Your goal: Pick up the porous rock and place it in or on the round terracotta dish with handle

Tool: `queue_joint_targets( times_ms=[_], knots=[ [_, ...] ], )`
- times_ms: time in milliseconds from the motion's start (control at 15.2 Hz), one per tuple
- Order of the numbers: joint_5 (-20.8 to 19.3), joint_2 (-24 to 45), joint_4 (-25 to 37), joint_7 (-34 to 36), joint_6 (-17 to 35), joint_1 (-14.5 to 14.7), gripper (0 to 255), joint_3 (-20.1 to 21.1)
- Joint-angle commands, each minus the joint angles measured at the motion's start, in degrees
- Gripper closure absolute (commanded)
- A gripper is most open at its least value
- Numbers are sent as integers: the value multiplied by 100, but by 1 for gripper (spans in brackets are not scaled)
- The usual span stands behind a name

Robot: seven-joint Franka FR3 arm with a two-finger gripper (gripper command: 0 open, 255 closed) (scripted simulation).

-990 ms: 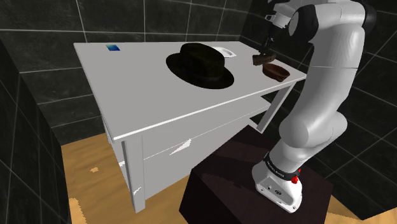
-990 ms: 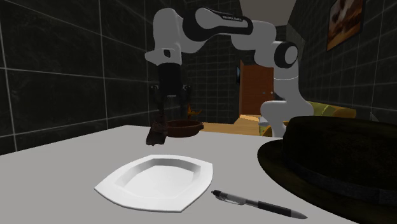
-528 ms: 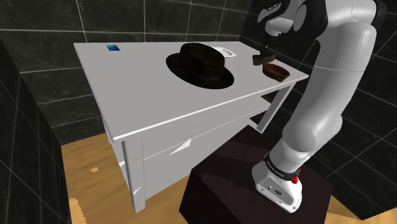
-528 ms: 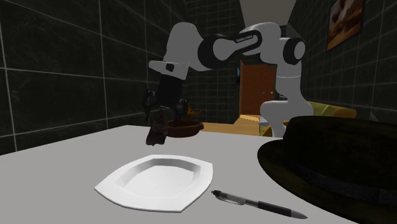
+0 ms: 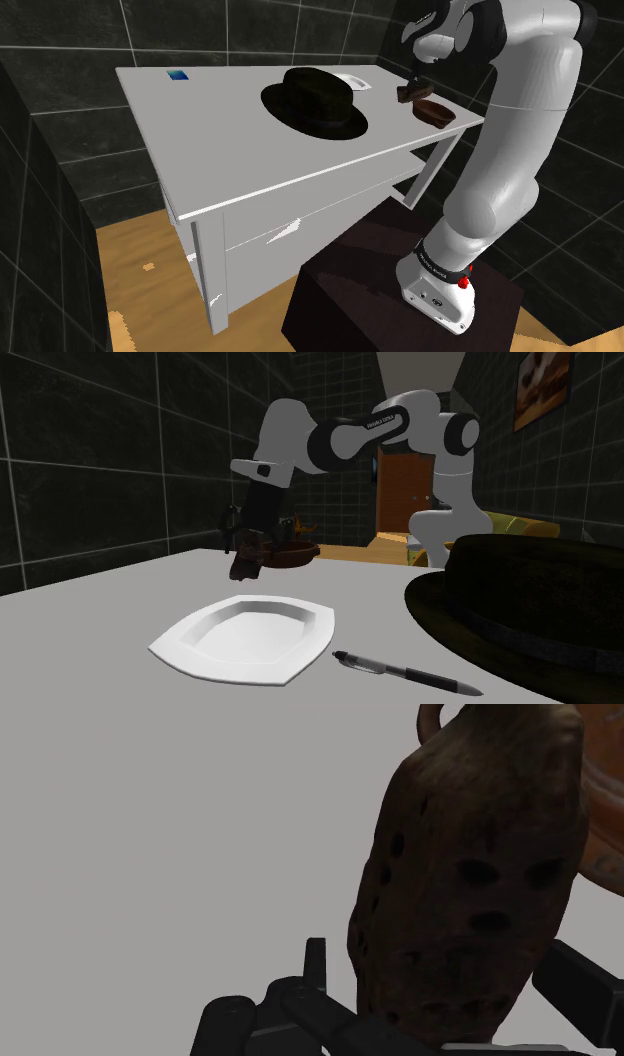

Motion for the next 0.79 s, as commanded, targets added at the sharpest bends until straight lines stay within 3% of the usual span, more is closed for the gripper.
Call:
queue_joint_targets(
  times_ms=[0,132,198,726],
  knots=[
    [1,1,-1,-1,3,-1,0,0],
    [1,1,0,0,2,0,0,0],
    [1,1,0,0,2,0,255,0],
    [-1,-3,-3,1,2,1,255,-1]
  ],
)
